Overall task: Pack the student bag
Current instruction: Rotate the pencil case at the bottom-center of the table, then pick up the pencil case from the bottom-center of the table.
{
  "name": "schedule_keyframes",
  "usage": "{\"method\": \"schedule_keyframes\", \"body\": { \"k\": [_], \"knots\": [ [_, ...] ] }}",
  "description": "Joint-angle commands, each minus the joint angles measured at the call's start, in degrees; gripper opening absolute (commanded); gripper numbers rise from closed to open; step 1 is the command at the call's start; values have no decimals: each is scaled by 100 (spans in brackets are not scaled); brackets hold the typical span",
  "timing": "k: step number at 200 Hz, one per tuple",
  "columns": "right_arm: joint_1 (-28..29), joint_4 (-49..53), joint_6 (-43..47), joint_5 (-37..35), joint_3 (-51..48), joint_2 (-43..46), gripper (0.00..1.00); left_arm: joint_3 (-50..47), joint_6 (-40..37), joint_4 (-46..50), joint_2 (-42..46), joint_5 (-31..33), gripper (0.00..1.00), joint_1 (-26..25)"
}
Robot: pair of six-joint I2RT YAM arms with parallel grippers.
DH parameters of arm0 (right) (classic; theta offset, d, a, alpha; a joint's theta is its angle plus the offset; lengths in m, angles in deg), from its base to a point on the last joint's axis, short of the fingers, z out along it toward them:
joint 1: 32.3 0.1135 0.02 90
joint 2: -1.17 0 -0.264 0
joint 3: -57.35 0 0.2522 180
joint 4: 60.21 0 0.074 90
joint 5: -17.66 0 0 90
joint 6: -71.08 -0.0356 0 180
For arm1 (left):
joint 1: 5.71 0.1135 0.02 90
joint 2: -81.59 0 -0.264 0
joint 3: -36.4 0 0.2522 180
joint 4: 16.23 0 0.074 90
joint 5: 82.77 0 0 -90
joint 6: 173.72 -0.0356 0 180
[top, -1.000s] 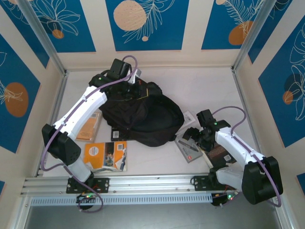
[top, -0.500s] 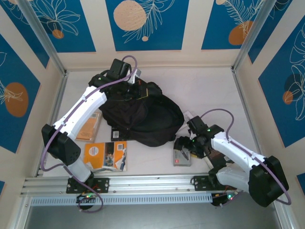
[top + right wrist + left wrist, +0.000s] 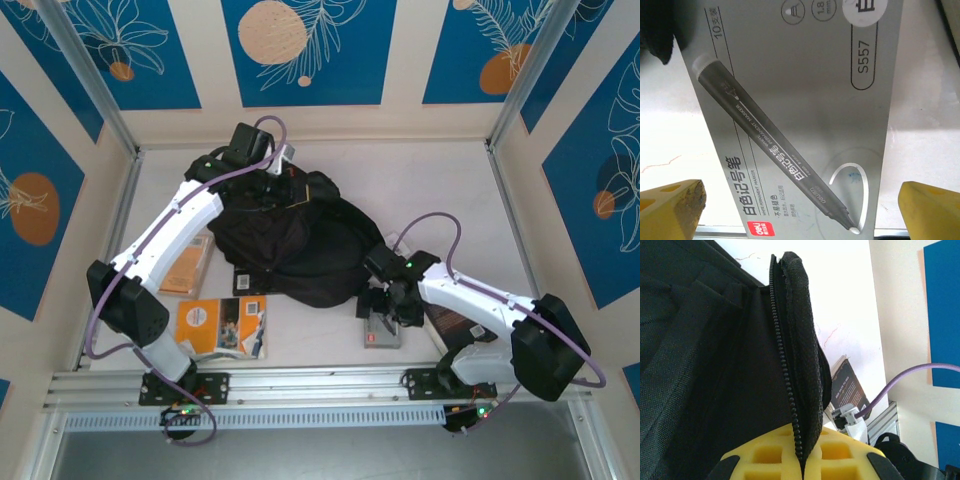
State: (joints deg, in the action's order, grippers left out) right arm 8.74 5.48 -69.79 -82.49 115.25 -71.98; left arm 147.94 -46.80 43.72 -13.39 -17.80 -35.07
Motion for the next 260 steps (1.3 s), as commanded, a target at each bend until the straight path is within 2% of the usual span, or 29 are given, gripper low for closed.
{"method": "schedule_keyframes", "body": {
  "k": [1,97,127,165,203,237,260],
  "knots": [
    [36,17,-127,-18,132,-199,99,-74,-45,-23,208,-100,0,71],
    [71,-471,40,91,-155,-856,100,-101,-12,-31,226,-121,0,116],
    [80,-428,-27,-79,-186,-935,87,-102,-8,-40,213,-133,0,124],
    [80,-152,-111,-171,-176,-557,81,-31,-50,20,219,-111,0,133],
    [80,735,-315,-317,42,403,80,90,-116,148,262,-58,0,158],
    [-15,1534,-308,-470,706,1269,77,215,-142,221,316,-12,0,180],
    [-34,1441,-52,-356,1467,1340,76,306,-117,232,372,46,0,183]
  ]
}}
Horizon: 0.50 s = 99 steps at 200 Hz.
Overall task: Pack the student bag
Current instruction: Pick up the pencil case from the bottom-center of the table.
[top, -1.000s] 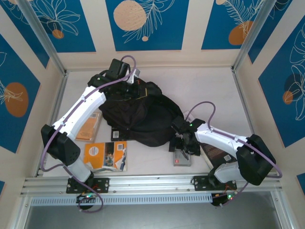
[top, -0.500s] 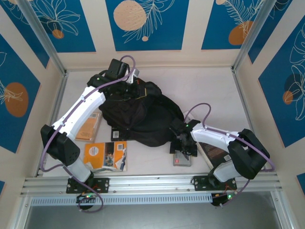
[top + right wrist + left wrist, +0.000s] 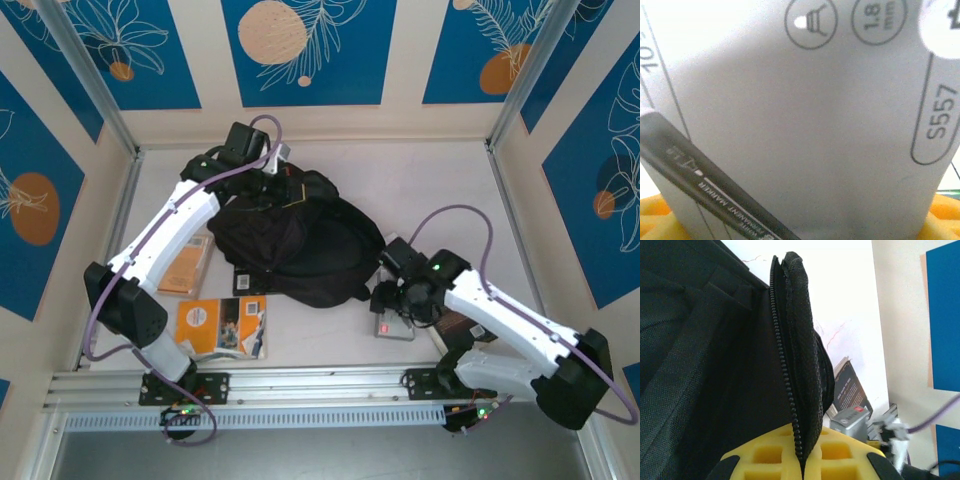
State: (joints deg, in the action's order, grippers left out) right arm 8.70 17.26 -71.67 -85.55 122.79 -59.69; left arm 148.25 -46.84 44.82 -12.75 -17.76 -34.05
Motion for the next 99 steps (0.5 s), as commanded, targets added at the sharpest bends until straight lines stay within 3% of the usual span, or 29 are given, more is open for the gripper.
{"method": "schedule_keyframes", "body": {
  "k": [1,46,85,99],
  "knots": [
    [-30,255,139,-50,747,102,76,279,-116,123,310,45,0,77],
    [-189,-506,260,507,2264,-1017,75,560,-54,140,417,127,0,70],
    [-521,-1397,-489,1023,3182,-2276,74,548,-8,86,444,97,0,76],
    [-568,-1423,-745,867,3513,-2670,74,506,54,22,436,39,0,74]
  ]
}}
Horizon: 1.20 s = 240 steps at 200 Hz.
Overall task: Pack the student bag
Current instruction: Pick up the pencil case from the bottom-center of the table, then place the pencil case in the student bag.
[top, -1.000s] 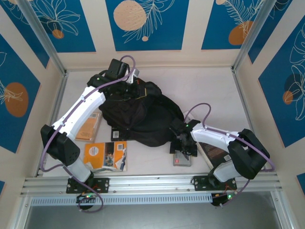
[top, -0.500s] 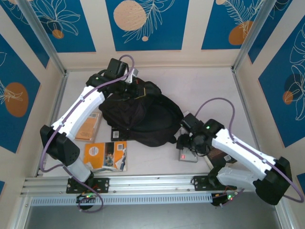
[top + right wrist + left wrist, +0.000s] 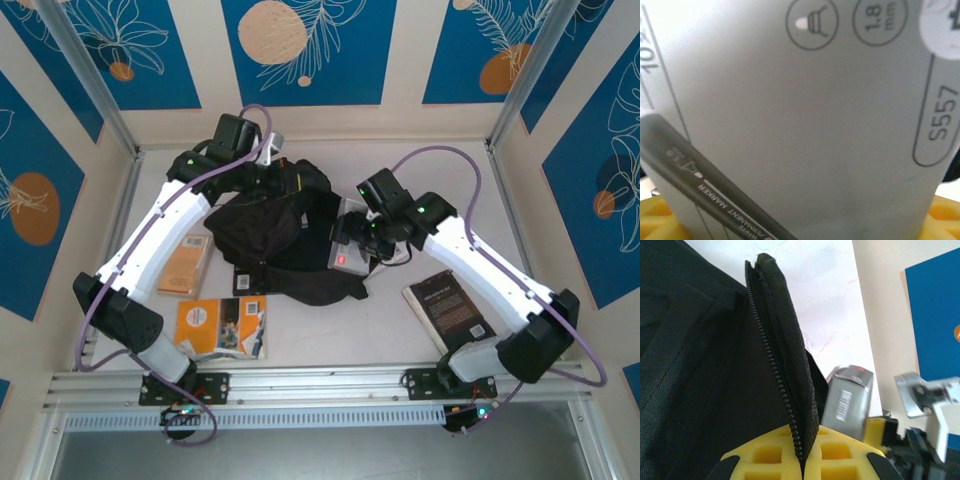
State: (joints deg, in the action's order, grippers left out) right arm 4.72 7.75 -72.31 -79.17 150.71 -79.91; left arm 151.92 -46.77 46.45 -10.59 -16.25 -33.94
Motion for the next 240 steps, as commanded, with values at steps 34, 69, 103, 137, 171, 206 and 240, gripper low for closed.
{"method": "schedule_keyframes", "body": {
  "k": [34,69,103,137,171,206,240],
  "knots": [
    [-323,-848,-1278,174,1084,-1293,74,186,102,-240,162,-113,0,62],
    [-264,-1057,-1994,398,1237,-1806,74,504,155,-252,-48,-72,0,65],
    [-61,-1517,-2922,919,1032,-2074,74,999,182,-202,-354,8,0,72],
    [96,-1653,-2978,1437,1282,-2501,87,1241,269,-243,-530,-42,0,75],
    [43,-1720,-2718,1458,1165,-2356,94,1232,243,-219,-542,-60,0,84],
    [-8,-1679,-1931,1431,1267,-2148,95,1131,173,-200,-497,-79,0,82],
    [107,-808,-331,916,1619,-1764,99,789,153,-273,-323,-38,0,174]
  ]
}}
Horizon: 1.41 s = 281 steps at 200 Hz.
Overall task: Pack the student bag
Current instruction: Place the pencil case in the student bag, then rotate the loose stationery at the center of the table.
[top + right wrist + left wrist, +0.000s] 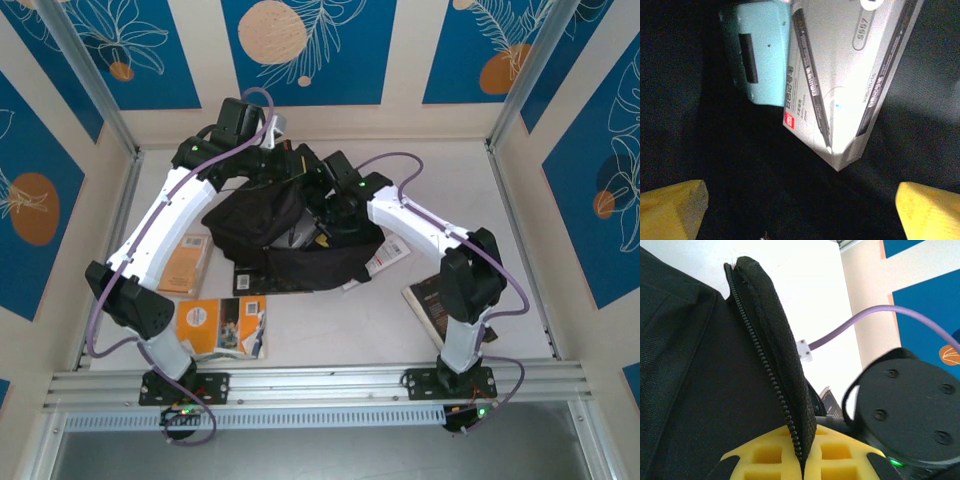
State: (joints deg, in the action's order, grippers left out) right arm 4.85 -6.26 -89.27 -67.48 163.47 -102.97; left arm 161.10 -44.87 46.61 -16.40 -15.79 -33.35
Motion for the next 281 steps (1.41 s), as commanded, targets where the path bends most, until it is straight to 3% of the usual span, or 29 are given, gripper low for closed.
{"method": "schedule_keyframes", "body": {
  "k": [1,21,48,68,112,147,169,191,260,281],
  "knots": [
    [97,603,1401,-269,326,560,99,-144,-36,-291,265,-86,0,117],
    [130,576,1912,-663,-258,1156,99,-379,-41,-357,392,-71,0,183],
    [-179,184,2180,-596,-1368,2196,100,-686,-78,-407,539,-22,0,219],
    [-422,205,2267,-917,-1874,2865,93,-904,-71,-503,593,-120,0,219],
    [-1752,818,2653,-300,-2134,3102,88,-1396,-42,-592,693,-232,0,91],
    [-2765,495,3022,-215,-2358,2600,86,-1588,-327,-304,891,-193,0,-144],
    [-3077,110,3225,-396,-2413,2132,86,-1808,-352,-155,1297,35,0,-149],
    [-3448,-62,3411,-144,-2328,1512,86,-1997,-308,-60,1581,168,0,-148],
    [-4034,148,3911,487,-1873,114,91,-1789,-516,383,1775,367,0,-119],
    [-4037,259,4104,679,-1595,-249,98,-1945,-508,370,1749,304,0,-118]
  ]
}}
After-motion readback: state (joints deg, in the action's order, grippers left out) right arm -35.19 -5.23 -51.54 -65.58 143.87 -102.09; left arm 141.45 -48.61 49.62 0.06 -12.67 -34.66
